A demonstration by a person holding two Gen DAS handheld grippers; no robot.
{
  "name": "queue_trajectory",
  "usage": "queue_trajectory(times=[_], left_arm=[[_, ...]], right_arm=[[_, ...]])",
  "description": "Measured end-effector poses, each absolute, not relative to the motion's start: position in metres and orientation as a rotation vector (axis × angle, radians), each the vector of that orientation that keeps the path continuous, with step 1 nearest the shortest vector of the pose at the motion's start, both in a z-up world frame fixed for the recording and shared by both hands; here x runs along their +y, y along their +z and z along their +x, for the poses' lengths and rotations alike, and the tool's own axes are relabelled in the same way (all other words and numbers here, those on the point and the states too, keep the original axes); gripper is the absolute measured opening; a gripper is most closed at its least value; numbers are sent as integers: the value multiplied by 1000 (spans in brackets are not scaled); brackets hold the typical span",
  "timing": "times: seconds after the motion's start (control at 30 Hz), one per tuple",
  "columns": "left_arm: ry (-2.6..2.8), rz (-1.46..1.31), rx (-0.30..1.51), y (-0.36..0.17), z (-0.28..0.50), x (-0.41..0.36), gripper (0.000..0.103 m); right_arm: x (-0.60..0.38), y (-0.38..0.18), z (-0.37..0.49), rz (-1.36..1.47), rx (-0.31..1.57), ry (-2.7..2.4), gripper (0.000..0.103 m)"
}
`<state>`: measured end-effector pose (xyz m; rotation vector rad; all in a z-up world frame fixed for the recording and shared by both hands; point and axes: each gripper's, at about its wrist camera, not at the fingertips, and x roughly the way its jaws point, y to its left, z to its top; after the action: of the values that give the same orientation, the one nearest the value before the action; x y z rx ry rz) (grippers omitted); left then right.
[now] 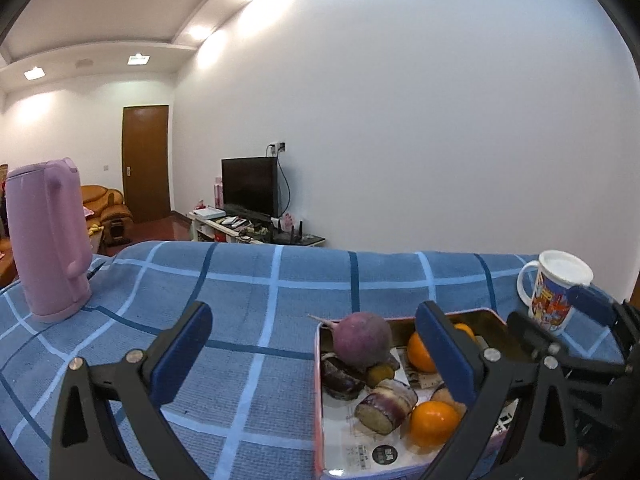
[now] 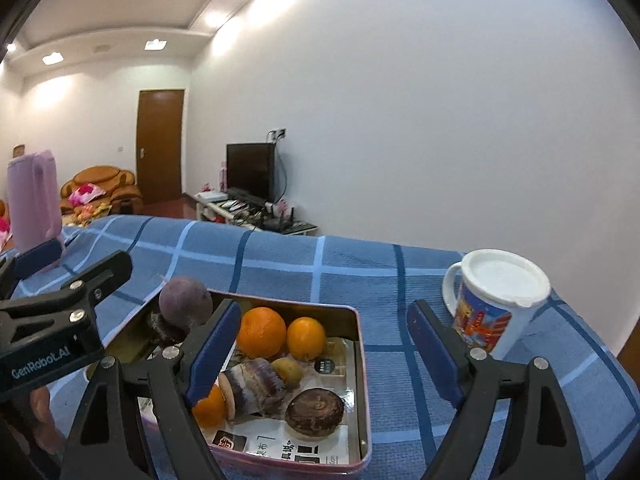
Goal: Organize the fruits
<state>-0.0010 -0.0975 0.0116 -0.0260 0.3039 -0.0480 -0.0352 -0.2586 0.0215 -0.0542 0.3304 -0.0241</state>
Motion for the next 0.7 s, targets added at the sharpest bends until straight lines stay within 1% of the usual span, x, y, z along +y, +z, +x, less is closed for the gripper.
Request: queue_trajectory(times=[0.13, 0.7], left_arm=[[-64, 10, 300, 11, -7, -100, 103], [-95, 10, 269, 13, -39, -93, 103]], right_arm=[[-264, 22, -46, -25, 308, -70, 86], [-264, 25, -82, 11, 254, -136, 86]])
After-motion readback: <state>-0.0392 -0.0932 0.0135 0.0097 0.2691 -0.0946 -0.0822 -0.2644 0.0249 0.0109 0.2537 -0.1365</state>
